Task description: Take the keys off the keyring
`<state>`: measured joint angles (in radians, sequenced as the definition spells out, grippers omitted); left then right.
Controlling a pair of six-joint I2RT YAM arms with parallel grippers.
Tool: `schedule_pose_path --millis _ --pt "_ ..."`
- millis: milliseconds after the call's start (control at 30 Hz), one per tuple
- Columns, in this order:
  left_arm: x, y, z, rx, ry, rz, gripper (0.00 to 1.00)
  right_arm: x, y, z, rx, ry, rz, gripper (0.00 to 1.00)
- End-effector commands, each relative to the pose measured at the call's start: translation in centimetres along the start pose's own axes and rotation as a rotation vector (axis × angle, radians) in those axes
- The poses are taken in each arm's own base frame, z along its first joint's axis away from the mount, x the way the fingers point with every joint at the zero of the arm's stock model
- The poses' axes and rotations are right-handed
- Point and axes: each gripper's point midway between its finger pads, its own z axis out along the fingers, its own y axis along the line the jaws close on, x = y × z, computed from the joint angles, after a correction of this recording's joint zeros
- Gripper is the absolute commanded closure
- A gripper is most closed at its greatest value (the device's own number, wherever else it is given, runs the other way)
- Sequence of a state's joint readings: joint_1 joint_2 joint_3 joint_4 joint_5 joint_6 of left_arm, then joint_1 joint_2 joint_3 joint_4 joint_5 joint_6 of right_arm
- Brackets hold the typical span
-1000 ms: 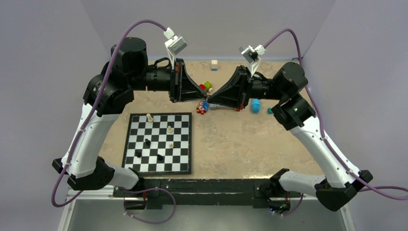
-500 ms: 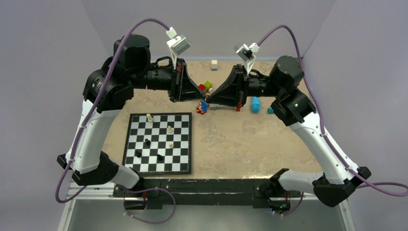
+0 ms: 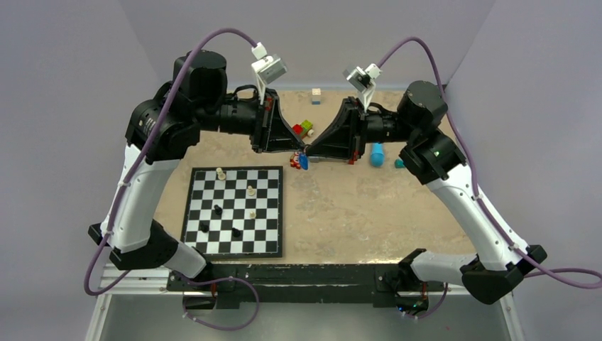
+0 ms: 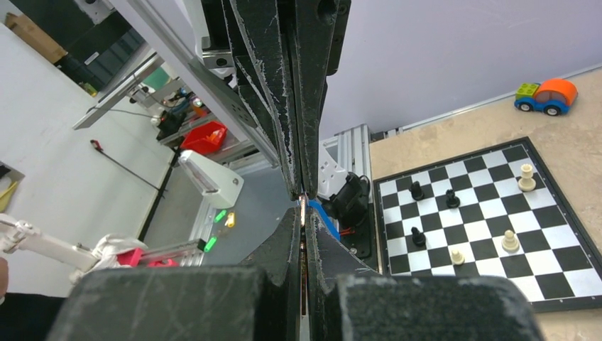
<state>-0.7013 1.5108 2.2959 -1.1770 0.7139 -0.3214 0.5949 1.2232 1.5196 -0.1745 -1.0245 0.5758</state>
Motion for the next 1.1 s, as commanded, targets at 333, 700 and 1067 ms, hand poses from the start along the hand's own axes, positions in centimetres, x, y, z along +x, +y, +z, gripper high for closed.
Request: schedule_pose_path --millis 333,700,1067 --pt "-3.6 -3.2 0.9 0.138 -0.238 -0.040 1.00 -7.3 2.6 0.1 -0.025 -0.281 -0.120 1.00" --pt "-4.3 -3.6 0.2 0.140 -0.309 -0.050 1.00 -10.4 3.5 0.3 -0.066 -0.378 -0.144 1.00" --pt "-4.9 -3.4 -0.7 0.101 -0.378 -0.042 1.00 -10.4 3.6 0.2 -0.065 -0.384 -0.147 1.00"
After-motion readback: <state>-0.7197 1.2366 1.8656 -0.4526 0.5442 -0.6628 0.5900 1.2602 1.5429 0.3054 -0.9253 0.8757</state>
